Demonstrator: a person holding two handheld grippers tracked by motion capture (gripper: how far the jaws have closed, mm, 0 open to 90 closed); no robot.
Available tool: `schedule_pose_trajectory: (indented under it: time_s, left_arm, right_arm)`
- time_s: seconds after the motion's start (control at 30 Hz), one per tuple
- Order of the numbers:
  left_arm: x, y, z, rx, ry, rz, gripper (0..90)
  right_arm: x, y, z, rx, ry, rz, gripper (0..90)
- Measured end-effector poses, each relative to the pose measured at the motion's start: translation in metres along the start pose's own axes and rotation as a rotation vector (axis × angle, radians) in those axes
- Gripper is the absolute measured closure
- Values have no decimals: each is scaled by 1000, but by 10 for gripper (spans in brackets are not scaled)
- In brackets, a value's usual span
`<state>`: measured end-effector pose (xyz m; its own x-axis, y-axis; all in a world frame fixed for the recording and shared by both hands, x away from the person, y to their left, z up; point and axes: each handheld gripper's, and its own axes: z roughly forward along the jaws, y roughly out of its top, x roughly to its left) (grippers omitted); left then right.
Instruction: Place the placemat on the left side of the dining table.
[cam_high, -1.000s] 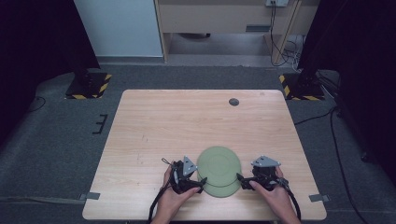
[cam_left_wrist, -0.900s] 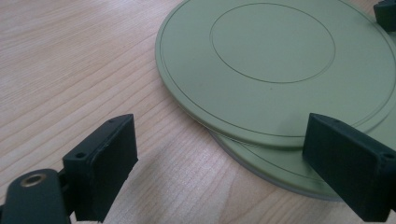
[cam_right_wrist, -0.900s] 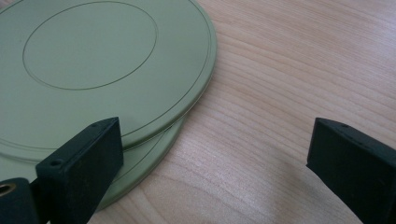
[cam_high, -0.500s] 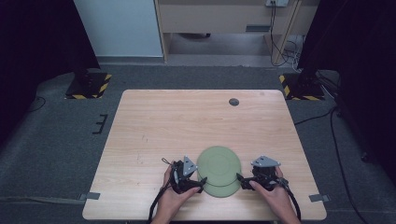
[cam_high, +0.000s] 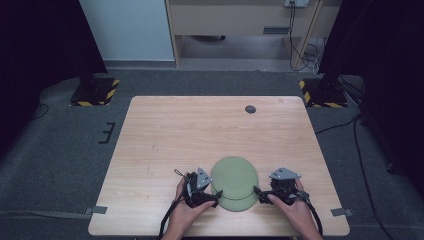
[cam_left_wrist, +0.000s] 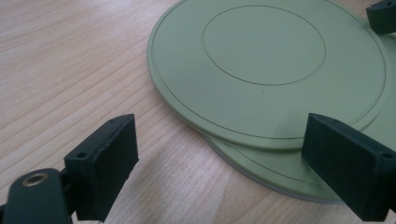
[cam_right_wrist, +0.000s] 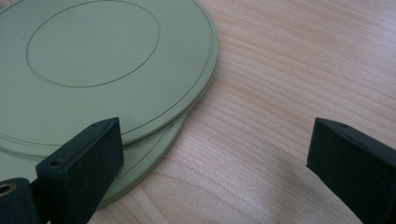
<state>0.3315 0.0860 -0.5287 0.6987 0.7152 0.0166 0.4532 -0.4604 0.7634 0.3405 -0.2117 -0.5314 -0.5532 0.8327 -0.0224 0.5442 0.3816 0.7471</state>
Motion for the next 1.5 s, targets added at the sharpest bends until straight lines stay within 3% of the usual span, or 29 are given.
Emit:
schedule_pose_trajectory:
  time_s: [0.5, 1.5]
  left_arm:
    - [-1, 1, 1, -2, 13, 15, 100]
    - [5, 1, 2, -7, 8, -1, 106]
  right_arm:
    - [-1, 0, -1, 1, 1, 4, 43]
    - [-3, 1, 4, 4, -4, 26, 23]
